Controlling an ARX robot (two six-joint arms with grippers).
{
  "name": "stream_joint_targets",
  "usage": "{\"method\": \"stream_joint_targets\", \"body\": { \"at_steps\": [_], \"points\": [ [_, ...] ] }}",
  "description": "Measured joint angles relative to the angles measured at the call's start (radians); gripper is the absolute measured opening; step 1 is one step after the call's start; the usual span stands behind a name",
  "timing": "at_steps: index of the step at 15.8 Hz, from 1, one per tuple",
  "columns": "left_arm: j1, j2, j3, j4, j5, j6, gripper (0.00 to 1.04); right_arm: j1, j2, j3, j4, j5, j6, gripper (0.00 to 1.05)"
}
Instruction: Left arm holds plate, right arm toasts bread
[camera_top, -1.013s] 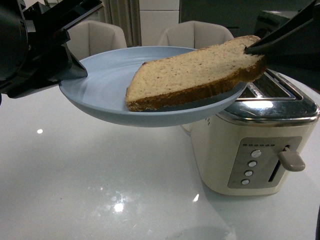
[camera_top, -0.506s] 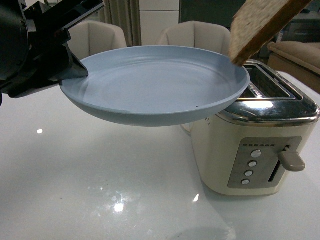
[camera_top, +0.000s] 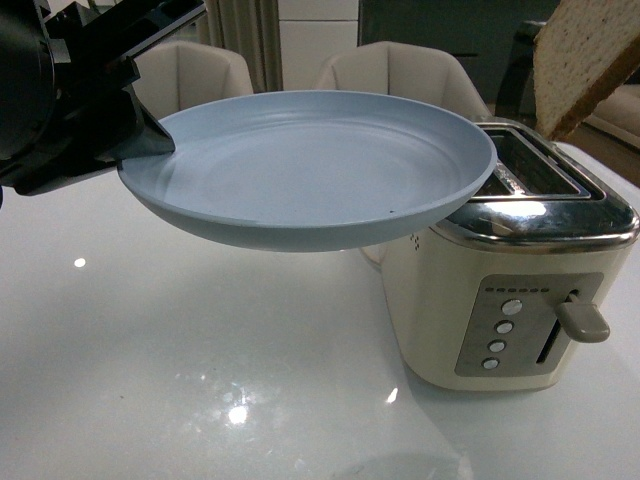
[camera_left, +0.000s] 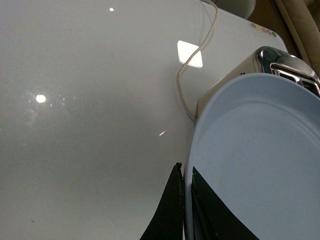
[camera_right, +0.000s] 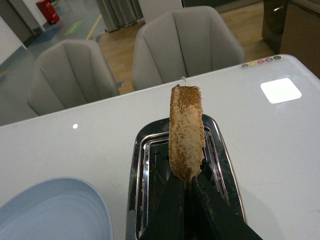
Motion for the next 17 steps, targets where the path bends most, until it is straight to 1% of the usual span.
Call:
{"method": "stream_joint_targets", "body": {
  "at_steps": [8,12,15,17],
  "points": [
    [0.000,0.000,0.000,0.000,0.000,0.000,0.03,-0.003,0.199,0.120,-0.005,-0.051,-0.031,0.03],
    [0.000,0.000,0.000,0.000,0.000,0.000,0.03,0.024,0.259,0.129,0.008,-0.050,-0.045,0.03],
    [0.000,0.000,0.000,0.000,0.000,0.000,0.03,0.035,0.284,0.130,0.014,-0.070,-0.046,0.03],
    [0.000,0.000,0.000,0.000,0.000,0.000,0.03,0.035,0.301,0.137,-0.022,-0.068,-0.047,0.03]
  ]
}}
